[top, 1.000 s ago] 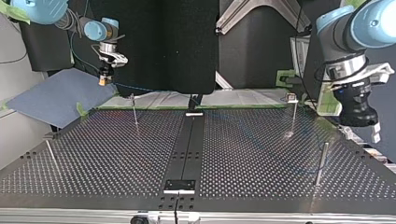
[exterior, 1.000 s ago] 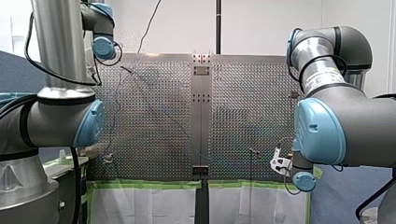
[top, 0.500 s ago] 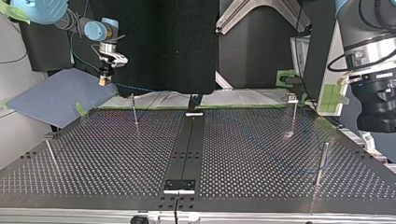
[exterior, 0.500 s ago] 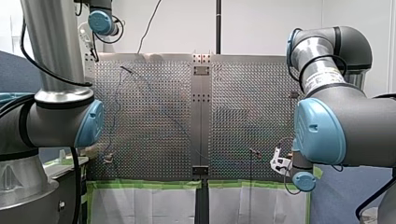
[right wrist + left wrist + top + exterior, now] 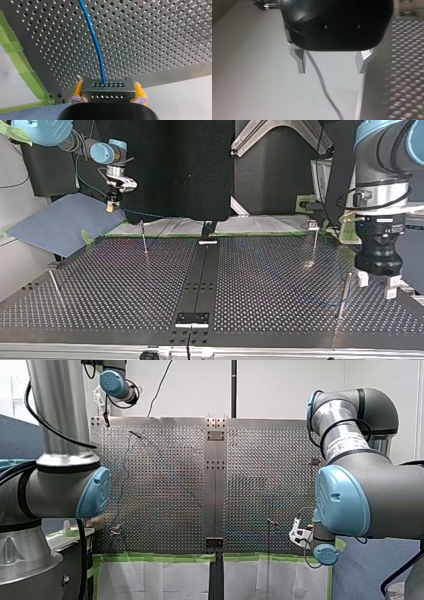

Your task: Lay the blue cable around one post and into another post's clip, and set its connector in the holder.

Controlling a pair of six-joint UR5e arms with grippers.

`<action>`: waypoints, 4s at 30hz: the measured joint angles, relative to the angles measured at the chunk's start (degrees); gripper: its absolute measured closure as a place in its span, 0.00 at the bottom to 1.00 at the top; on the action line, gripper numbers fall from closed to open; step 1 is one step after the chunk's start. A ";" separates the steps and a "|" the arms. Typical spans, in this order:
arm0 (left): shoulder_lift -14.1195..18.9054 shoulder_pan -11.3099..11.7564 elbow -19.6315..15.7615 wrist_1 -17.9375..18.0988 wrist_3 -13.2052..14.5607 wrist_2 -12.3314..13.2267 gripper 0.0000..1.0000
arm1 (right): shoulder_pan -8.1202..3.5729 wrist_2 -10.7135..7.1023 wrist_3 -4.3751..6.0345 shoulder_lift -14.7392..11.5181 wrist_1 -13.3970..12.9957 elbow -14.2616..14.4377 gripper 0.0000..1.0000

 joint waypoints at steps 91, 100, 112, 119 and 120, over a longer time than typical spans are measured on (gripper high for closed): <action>-3.50 -4.79 5.97 -26.76 7.16 -7.60 0.00 | 0.26 -0.03 0.35 0.00 0.23 -0.26 1.00; -3.52 -4.79 5.99 -26.98 7.61 -7.88 0.00 | 0.25 -0.04 0.35 0.00 0.23 -0.26 1.00; -3.50 -4.79 5.98 -27.95 7.45 -8.71 0.00 | 0.32 -0.03 0.35 0.00 0.26 -0.26 1.00; -3.50 -4.79 5.96 -30.83 7.77 -12.26 0.00 | 0.37 -0.03 0.35 0.00 0.32 -0.26 1.00; -3.50 -4.79 5.95 -31.13 7.85 -12.69 0.00 | 0.39 -0.03 0.34 0.00 0.32 -0.26 1.00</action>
